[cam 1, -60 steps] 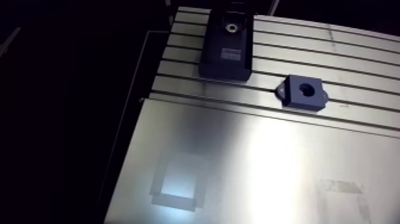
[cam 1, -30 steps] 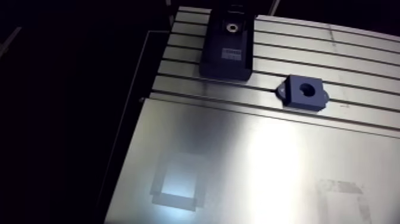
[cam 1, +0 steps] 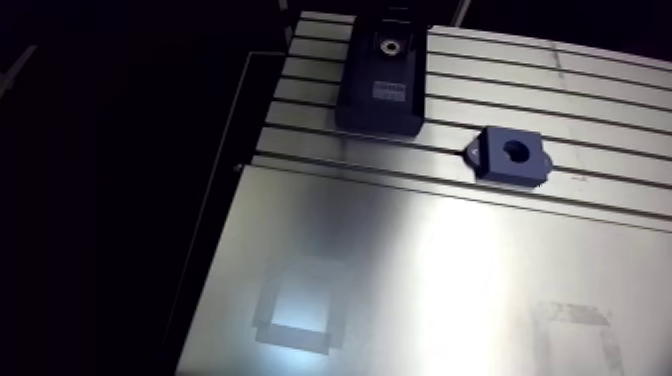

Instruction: Pick up the bearing and press it into the housing until flush.

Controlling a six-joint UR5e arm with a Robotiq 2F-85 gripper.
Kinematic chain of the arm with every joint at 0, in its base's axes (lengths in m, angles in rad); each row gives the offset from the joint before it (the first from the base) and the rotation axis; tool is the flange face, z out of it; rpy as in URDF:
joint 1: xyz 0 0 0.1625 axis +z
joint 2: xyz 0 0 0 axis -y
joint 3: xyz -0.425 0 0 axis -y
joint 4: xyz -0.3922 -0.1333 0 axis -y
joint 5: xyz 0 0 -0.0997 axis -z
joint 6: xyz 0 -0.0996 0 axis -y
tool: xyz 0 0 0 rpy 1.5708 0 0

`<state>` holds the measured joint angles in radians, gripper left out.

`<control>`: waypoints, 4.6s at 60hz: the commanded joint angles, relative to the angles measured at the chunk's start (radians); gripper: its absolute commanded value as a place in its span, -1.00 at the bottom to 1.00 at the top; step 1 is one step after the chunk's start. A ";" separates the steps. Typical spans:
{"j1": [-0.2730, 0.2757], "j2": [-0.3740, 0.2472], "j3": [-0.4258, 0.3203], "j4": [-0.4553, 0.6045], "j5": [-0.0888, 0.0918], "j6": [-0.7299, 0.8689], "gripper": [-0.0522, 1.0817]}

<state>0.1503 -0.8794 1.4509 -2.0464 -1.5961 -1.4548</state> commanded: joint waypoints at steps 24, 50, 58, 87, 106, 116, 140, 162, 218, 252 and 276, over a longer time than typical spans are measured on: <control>-0.003 0.000 -0.008 -0.001 0.001 -0.003 -0.18; -0.003 0.000 -0.010 -0.001 0.002 -0.002 -0.14; -0.003 0.001 -0.010 -0.001 0.002 -0.002 -0.13; -0.003 0.001 -0.008 -0.001 0.002 -0.003 -0.09; -0.003 0.003 -0.008 -0.001 0.002 -0.003 -0.07; -0.003 0.003 -0.007 -0.001 0.002 -0.003 -0.05; -0.003 0.004 -0.008 0.001 0.002 -0.003 0.03; -0.003 0.009 -0.011 -0.001 0.000 -0.003 0.03; 0.006 -0.066 -0.011 0.026 0.006 -0.029 0.15; -0.003 -0.265 0.052 0.099 0.003 -0.077 0.24; -0.101 -0.390 0.188 0.080 0.000 -0.161 0.26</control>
<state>0.1031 -1.2081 1.5727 -1.9552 -1.5952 -1.5674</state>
